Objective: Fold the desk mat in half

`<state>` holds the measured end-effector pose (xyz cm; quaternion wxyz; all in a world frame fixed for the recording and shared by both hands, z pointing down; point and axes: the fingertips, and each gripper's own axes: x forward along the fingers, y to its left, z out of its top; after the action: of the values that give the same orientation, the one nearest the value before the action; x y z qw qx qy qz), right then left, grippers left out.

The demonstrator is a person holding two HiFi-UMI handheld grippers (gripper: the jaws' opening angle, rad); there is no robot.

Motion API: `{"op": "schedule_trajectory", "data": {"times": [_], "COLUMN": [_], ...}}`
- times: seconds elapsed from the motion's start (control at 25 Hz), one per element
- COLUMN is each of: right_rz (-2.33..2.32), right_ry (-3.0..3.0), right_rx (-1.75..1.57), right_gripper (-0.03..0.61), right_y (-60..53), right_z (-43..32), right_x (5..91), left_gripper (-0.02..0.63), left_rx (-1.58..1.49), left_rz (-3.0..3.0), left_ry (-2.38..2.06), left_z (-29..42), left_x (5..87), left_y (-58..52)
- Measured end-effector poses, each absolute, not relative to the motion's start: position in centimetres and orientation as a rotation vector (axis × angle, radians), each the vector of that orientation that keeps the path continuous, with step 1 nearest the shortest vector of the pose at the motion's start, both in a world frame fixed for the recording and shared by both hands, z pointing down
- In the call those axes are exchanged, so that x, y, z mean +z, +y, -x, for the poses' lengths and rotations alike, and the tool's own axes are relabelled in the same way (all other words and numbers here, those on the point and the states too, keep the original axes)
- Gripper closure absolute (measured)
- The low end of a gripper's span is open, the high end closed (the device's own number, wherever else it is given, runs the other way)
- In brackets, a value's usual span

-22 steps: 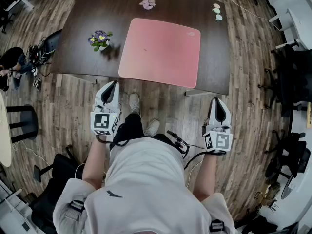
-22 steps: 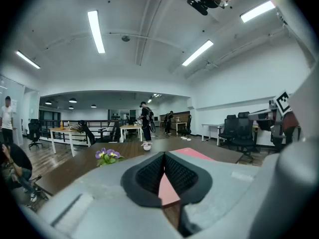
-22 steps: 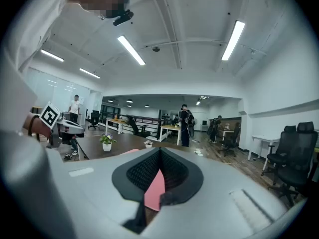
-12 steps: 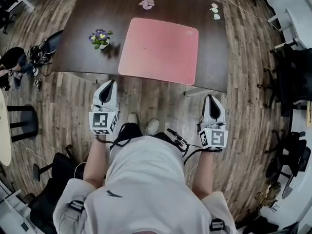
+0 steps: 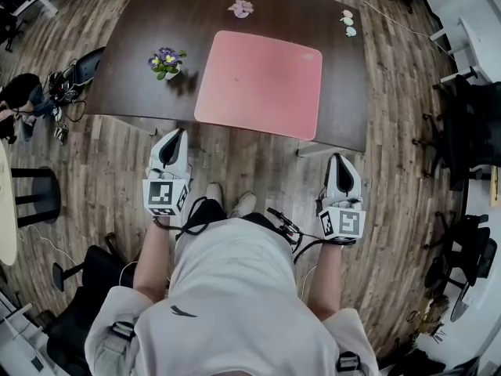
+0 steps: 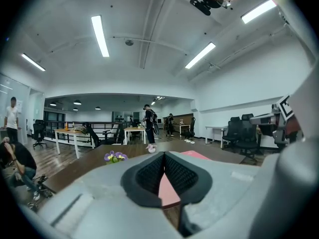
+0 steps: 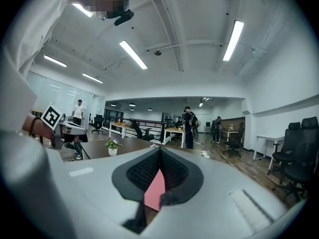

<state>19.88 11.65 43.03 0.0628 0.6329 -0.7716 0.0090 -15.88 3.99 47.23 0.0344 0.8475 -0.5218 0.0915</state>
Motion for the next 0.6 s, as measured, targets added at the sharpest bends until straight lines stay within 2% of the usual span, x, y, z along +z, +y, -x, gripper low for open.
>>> {"op": "schedule_trajectory", "data": {"times": [0.6], "right_rz": [-1.933], "right_ry": [-2.286], "right_rx": [0.038], "right_gripper": [0.575], "right_y": [10.4], "right_z": [-17.2], "right_x": [43.6], "left_gripper": [0.606], "left_rx": [0.26], "left_rz": [-2.628], "left_ry": [-1.561], "left_z": [18.3], "left_x": [47.5], "left_y": [2.6]}}
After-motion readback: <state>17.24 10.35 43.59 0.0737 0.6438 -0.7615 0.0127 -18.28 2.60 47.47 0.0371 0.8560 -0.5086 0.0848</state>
